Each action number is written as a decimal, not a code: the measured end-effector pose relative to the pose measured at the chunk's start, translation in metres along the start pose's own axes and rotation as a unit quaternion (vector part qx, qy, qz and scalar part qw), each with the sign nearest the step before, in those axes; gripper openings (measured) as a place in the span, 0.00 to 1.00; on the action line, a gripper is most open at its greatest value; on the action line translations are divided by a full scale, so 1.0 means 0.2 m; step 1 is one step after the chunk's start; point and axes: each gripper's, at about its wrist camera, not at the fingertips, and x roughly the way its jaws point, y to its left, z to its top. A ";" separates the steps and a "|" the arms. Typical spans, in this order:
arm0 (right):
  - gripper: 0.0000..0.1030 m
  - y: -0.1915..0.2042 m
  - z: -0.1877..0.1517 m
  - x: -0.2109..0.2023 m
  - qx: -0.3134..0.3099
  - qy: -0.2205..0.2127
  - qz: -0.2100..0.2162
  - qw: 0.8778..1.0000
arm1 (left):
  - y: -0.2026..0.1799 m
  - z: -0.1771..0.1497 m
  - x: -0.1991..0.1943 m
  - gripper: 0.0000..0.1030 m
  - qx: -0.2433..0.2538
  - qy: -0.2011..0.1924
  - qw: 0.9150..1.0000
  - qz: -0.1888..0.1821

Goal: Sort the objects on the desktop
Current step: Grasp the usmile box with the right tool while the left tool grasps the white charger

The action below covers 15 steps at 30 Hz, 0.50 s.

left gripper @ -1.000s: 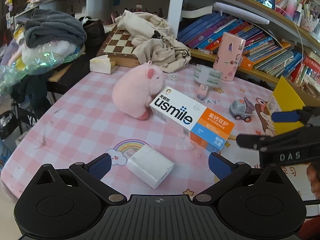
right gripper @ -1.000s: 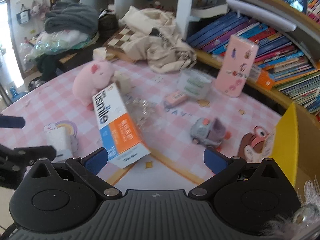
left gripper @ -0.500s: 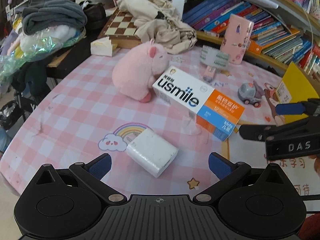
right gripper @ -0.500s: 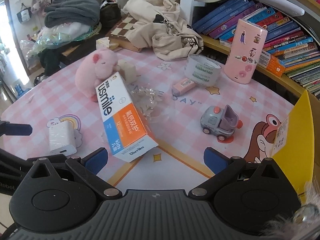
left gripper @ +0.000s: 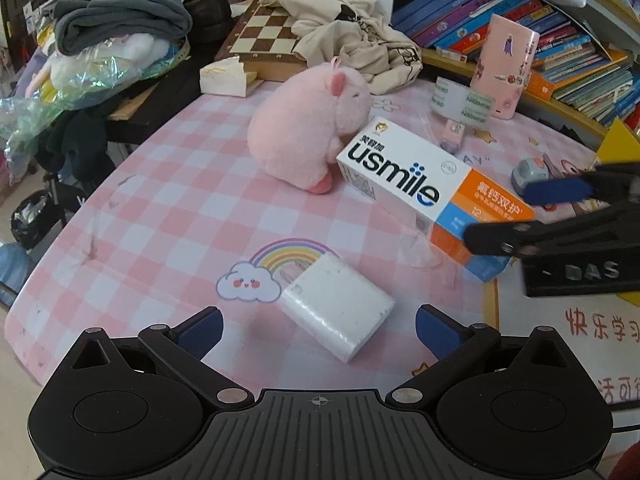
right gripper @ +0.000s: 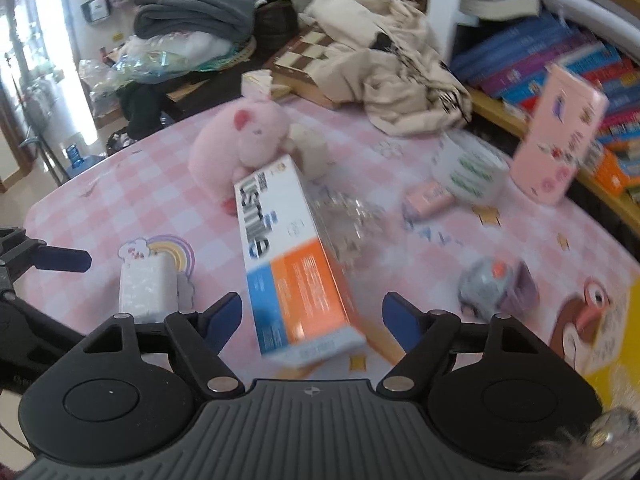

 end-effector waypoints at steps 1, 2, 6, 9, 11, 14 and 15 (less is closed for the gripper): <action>0.71 0.01 0.02 0.02 -0.013 0.001 -0.001 1.000 | -0.01 0.00 0.00 0.97 0.008 -0.003 1.000 0.001; 0.69 0.03 0.04 0.05 -0.026 0.002 -0.003 1.000 | -0.02 0.01 0.00 0.96 0.017 -0.005 1.000 0.001; 0.60 0.08 0.11 0.15 -0.073 0.013 -0.004 0.997 | -0.07 0.02 0.02 0.88 0.058 -0.008 0.998 0.003; 0.56 0.10 0.13 0.22 -0.100 0.027 -0.008 0.995 | -0.08 0.02 0.04 0.77 0.067 0.003 0.998 0.001; 0.54 0.11 0.13 0.25 -0.114 0.032 -0.012 0.993 | -0.08 0.01 0.05 0.71 0.068 0.009 0.998 0.002; 0.51 0.12 0.14 0.26 -0.123 0.028 -0.015 0.992 | -0.06 0.01 0.07 0.65 0.064 0.016 0.998 -0.004; 0.50 0.11 0.14 0.24 -0.115 0.022 -0.016 0.993 | -0.06 0.00 0.07 0.61 0.061 0.017 0.998 -0.006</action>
